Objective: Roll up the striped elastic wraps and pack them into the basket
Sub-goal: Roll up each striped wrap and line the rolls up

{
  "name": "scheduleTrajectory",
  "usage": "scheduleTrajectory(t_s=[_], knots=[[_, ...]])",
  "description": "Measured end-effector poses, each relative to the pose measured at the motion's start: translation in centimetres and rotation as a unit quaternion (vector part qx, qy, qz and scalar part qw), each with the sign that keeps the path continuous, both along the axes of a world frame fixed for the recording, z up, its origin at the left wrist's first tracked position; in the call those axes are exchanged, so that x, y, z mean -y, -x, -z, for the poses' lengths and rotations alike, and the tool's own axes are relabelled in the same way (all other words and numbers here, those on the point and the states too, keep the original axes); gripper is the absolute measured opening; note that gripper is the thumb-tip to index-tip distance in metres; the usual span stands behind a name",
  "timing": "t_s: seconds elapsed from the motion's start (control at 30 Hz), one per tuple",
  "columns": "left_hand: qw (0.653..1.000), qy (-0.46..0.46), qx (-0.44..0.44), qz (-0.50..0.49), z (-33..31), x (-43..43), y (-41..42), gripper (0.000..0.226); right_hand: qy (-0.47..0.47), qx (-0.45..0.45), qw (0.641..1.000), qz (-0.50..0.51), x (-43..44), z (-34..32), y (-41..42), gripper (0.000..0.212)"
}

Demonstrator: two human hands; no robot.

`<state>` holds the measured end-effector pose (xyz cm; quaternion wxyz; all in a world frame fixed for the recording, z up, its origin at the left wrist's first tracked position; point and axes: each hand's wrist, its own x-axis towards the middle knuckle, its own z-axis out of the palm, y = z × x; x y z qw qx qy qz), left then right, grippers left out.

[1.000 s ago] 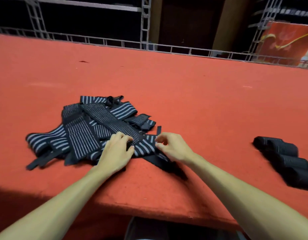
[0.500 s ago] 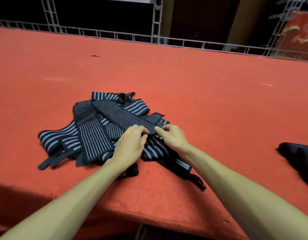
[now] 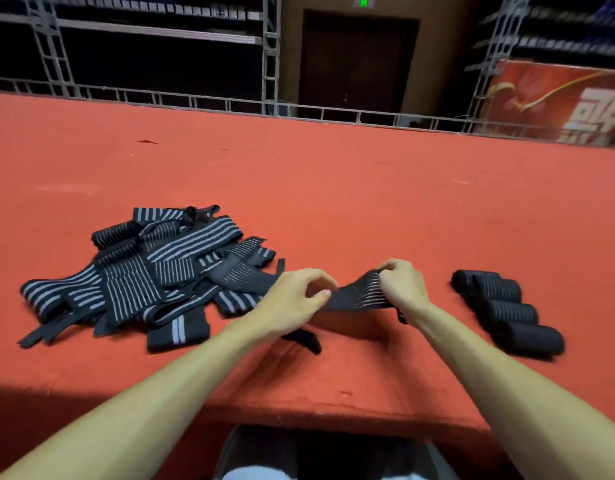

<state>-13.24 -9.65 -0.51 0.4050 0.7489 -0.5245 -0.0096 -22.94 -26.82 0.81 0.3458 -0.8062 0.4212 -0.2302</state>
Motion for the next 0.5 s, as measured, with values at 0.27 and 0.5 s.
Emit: scheduleTrajectory(t_s=[0.27, 0.5], knots=[[0.993, -0.113, 0.018, 0.029, 1.6, 2.3, 2.6, 0.021, 0.127, -0.205, 0.968, 0.068, 4.3, 2.0, 8.9, 0.031], [0.985, -0.065, 0.053, -0.154, 3.7, 0.3, -1.8, 0.021, 0.332, -0.262, 0.906, -0.024, 2.8, 3.9, 5.6, 0.035]])
